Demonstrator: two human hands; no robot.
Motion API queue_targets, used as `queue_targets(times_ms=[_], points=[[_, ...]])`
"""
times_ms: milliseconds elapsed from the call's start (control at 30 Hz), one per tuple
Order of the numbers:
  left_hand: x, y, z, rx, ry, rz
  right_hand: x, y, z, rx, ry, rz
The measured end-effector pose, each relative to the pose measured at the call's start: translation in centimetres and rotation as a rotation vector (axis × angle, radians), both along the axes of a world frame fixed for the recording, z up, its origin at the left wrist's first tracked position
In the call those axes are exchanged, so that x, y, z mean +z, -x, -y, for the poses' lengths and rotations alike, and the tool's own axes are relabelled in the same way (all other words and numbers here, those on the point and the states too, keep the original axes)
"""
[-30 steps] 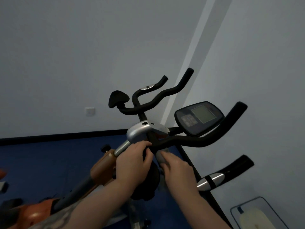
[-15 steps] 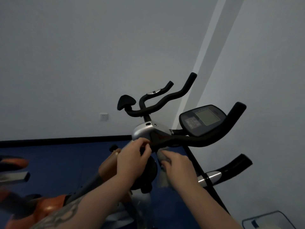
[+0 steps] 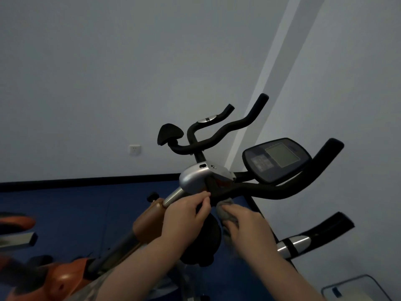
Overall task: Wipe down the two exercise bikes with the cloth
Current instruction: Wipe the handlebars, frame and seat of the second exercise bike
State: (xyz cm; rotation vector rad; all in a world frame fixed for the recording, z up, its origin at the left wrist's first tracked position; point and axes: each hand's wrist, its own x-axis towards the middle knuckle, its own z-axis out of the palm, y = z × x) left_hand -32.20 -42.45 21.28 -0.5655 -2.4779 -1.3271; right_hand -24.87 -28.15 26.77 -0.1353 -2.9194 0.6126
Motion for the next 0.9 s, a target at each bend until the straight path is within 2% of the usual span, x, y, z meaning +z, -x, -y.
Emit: queue_targets(times_ms=[100, 200, 267, 300, 433, 600, 667, 733, 833, 900], points=[[0.0, 0.5, 0.7, -0.025, 0.004, 0.017, 2.5, 0.2, -2.1, -0.029, 0.129, 0.076], [-0.8, 0.8, 1.0, -0.045, -0.101, 0.096, 5.0, 1.5, -3.1, -0.125, 0.269, -0.224], [-1.4, 0.8, 0.9, -0.065, -0.189, 0.162, 5.7, 3.8, -2.8, -0.145, 0.235, -0.352], [-1.5, 0.8, 0.8, -0.079, -0.214, 0.178, 5.7, 5.1, -2.3, -0.142, 0.208, -0.328], [-1.6, 1.0, 0.9, -0.108, -0.234, 0.151, 3.2, 9.1, -0.4, -0.115, -0.015, 0.085], [-1.5, 1.0, 1.0, -0.141, -0.221, 0.159, 4.0, 10.4, -1.7, -0.029, -0.097, 0.272], [-1.5, 1.1, 1.0, -0.142, -0.218, 0.169, 4.3, 11.3, -1.4, 0.007, -0.213, 0.289], [-1.5, 1.3, 0.9, -0.137, -0.208, 0.166, 3.7, 12.2, -0.6, -0.003, -0.257, 0.217], [-1.3, 1.3, 1.0, -0.143, -0.218, 0.162, 2.6, 12.4, -0.2, -0.055, -0.104, 0.089], [-1.1, 1.2, 1.0, -0.156, -0.217, 0.162, 2.4, 12.2, -0.9, -0.037, -0.079, 0.089]])
